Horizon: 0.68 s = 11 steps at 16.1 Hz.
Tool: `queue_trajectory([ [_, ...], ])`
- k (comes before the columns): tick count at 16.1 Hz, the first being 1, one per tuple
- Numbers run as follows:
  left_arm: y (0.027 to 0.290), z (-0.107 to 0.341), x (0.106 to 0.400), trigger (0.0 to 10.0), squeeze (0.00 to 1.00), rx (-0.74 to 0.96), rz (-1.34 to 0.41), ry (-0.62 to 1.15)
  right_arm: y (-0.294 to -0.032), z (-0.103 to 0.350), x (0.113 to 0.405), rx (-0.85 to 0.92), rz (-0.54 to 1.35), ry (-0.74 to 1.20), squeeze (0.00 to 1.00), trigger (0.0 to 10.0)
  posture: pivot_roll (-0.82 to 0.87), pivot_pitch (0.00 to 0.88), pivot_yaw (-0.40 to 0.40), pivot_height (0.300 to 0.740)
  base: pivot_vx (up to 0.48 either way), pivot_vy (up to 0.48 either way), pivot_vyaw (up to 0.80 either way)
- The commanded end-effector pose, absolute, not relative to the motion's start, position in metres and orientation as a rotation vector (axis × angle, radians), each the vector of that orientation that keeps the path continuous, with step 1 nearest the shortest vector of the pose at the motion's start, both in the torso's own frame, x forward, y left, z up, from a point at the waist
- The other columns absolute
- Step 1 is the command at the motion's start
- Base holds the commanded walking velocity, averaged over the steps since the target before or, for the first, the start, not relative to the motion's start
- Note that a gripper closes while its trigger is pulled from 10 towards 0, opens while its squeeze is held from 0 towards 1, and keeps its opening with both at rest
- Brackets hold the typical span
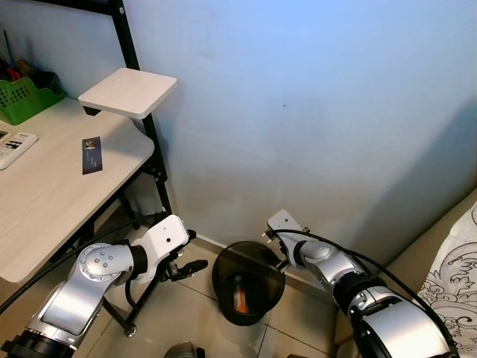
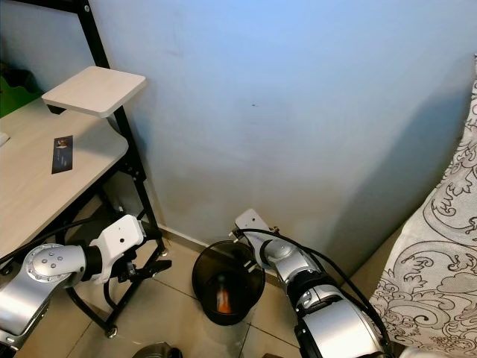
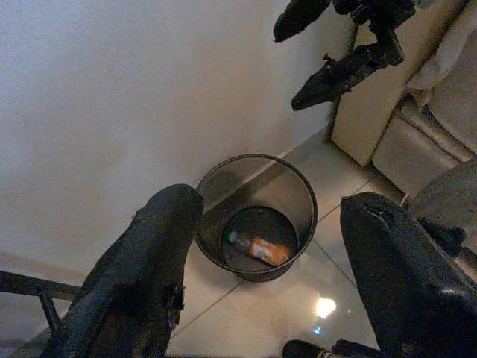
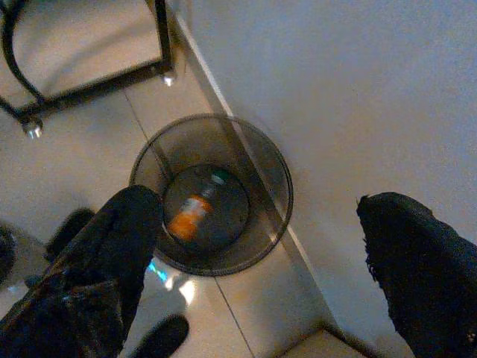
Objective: Clean up the room
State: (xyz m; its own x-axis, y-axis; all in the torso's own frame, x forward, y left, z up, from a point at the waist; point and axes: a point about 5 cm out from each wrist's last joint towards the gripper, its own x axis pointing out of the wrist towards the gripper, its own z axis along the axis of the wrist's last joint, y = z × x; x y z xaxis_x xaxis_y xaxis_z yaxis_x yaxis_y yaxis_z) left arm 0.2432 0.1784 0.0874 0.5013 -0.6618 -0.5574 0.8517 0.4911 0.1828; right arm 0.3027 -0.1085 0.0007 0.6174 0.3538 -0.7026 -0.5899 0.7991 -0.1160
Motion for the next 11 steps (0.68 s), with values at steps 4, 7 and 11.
queue_trajectory([
  [4, 0.172, 0.099, 0.259, 10.0, 0.0, 0.427, -0.716, 0.258, -0.123, 0.02, 0.309, -0.084, 0.491, 0.523, 1.0, 10.0, 0.06, 0.041, -0.01, 0.74, 0.0, 0.0, 0.0],
  [7, 0.176, 0.111, 0.274, 10.0, 0.0, 0.317, -0.426, 0.141, -0.146, 0.052, 0.295, 0.165, 0.347, 0.279, 1.0, 10.0, 0.03, 0.036, 0.023, 0.74, 0.0, 0.0, 0.0],
  [11, 0.173, 0.114, 0.266, 10.0, 0.0, 0.251, -0.292, 0.098, -0.154, 0.062, 0.259, 0.242, 0.261, 0.268, 1.0, 10.0, 0.01, 0.015, 0.057, 0.74, 0.0, 0.0, -0.37],
])
